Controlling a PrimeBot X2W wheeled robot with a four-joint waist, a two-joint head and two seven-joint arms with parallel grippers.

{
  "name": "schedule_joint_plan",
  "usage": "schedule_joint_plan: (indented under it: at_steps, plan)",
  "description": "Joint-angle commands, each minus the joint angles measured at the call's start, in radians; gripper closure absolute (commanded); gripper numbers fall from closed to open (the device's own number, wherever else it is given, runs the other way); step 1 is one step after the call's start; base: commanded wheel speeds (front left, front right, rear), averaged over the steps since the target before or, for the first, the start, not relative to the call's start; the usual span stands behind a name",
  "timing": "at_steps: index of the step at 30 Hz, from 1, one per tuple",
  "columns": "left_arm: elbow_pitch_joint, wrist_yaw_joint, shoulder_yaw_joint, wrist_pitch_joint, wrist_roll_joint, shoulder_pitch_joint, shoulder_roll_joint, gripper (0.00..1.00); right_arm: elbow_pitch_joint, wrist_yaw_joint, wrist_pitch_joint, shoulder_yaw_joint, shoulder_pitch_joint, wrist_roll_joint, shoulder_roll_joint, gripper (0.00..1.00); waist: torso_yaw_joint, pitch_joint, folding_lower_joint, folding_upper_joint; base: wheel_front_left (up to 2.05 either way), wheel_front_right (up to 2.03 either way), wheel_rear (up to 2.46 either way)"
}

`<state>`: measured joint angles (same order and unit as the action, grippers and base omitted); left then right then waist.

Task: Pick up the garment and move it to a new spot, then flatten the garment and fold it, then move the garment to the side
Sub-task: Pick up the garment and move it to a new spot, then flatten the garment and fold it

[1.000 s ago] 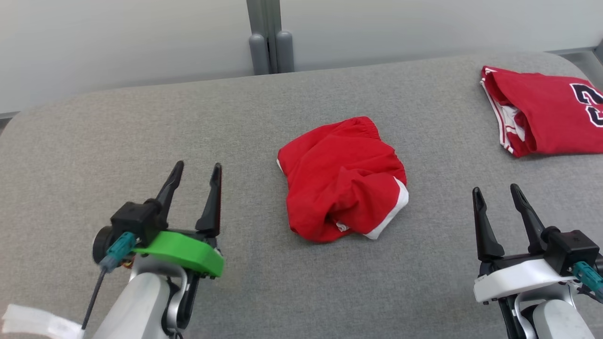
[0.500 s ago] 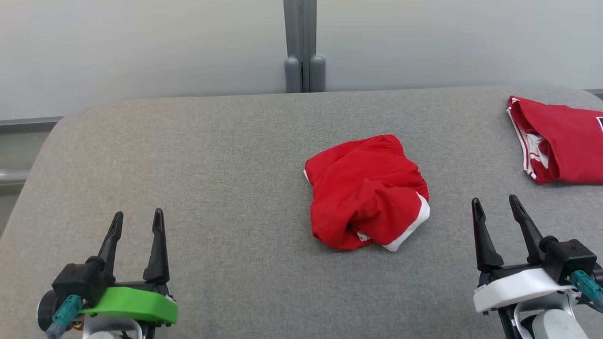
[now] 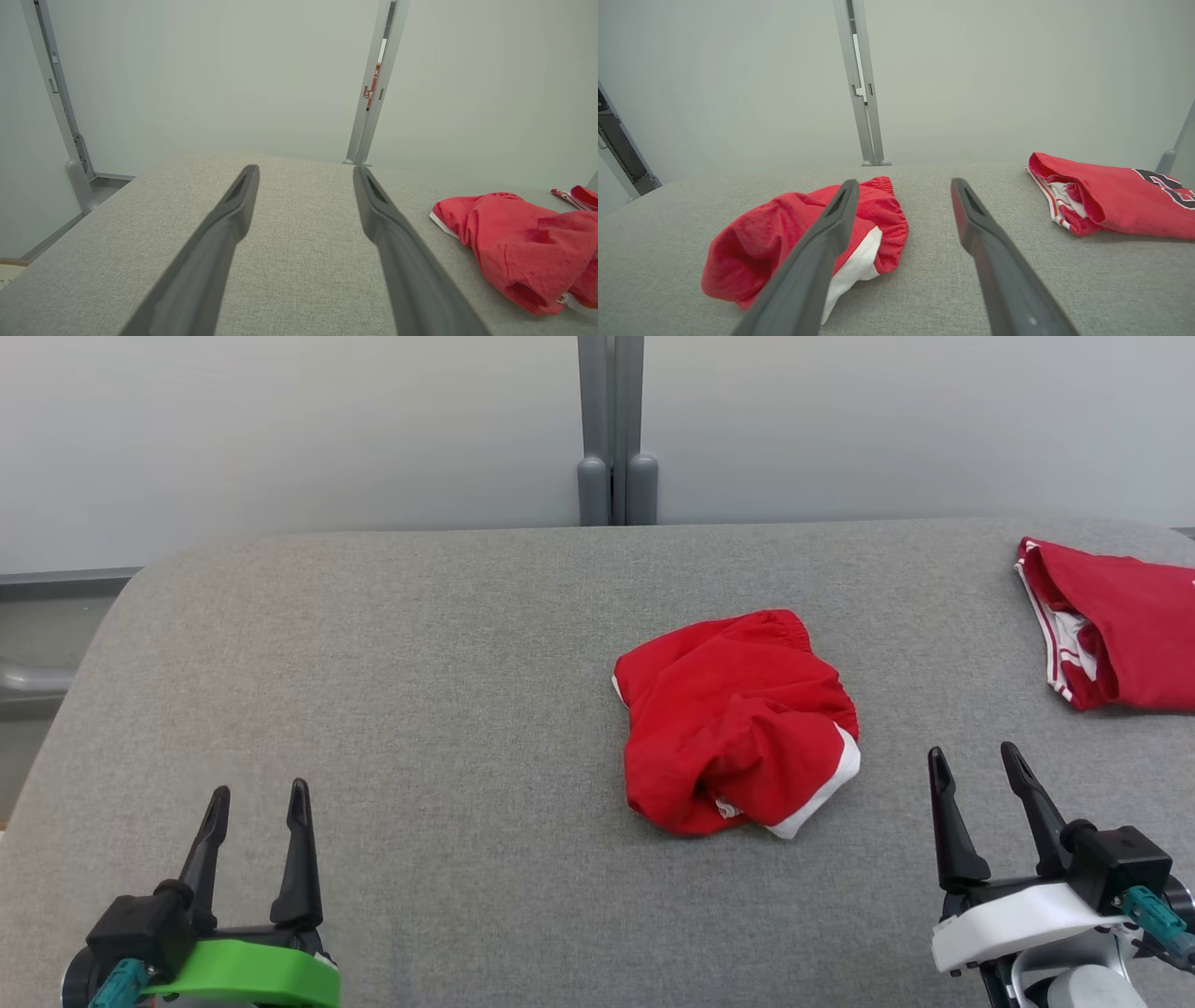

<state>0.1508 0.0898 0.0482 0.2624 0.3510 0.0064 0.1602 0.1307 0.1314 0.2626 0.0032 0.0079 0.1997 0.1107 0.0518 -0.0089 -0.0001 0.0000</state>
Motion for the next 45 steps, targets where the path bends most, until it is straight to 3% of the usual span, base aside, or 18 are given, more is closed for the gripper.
schedule_joint_plan:
  at_steps: [1, 19, 45]
  plan:
    - [0.004, 0.008, -0.007, 0.003, -0.019, 0.020, -0.008, 0.00, 0.005, -0.002, 0.003, -0.001, 0.008, 0.009, 0.001, 0.00, 0.000, 0.000, 0.0001, 0.0000, 0.00, 0.00, 0.00]
    - [0.039, 0.039, -0.052, 0.003, -0.088, 0.030, -0.052, 0.00, 0.033, -0.002, 0.003, 0.006, 0.011, 0.016, -0.004, 0.00, 0.005, -0.003, 0.0001, 0.0000, 0.00, 0.00, 0.00]
    - [0.046, 0.042, -0.058, 0.003, -0.110, 0.026, -0.064, 0.00, 0.041, -0.002, 0.003, 0.006, 0.015, 0.015, -0.004, 0.00, 0.009, -0.002, 0.0001, 0.0000, 0.00, 0.00, 0.00]
